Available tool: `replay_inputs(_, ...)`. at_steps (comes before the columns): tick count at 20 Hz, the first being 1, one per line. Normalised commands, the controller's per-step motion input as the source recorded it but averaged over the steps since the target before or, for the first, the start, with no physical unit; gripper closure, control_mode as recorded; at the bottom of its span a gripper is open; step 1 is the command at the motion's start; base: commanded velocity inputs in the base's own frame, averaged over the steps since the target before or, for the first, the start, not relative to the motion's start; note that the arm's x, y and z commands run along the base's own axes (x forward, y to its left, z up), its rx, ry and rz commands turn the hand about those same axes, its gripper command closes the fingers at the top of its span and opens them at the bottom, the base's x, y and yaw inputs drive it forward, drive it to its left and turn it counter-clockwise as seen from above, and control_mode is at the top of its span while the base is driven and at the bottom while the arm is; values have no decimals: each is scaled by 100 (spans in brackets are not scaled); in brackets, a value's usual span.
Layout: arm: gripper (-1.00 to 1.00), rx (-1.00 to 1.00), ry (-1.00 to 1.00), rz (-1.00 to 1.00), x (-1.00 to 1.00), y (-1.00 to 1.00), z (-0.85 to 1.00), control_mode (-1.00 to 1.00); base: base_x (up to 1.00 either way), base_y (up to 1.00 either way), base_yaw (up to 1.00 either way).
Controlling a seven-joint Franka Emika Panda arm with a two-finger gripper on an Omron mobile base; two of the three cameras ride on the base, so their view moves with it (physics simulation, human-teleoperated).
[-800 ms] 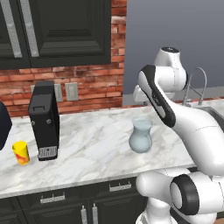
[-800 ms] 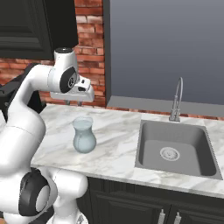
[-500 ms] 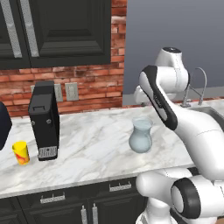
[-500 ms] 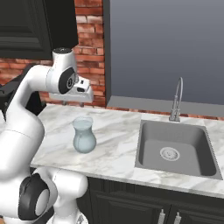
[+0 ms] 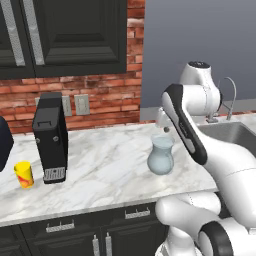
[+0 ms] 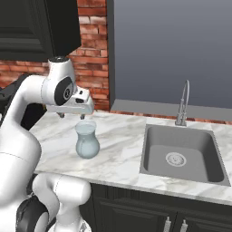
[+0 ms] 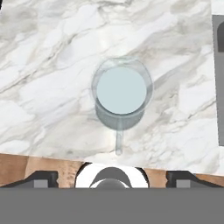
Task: Place the pitcher and cup on the dining counter for serving.
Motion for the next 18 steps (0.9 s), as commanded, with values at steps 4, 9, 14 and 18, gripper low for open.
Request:
replay_inputs(4, -100, 0, 11, -5, -30, 0, -71, -100, 0, 0, 0)
replay_inputs(9, -100, 2, 18, -9, -1, 0, -67, -100, 0, 0, 0)
replay_inputs(14, -100, 1, 15, -5, 15, -5, -42, -100, 0, 0, 0)
replay_inputs(18, -100, 0, 10, -2, 20, -9, -32, -100, 0, 0, 0)
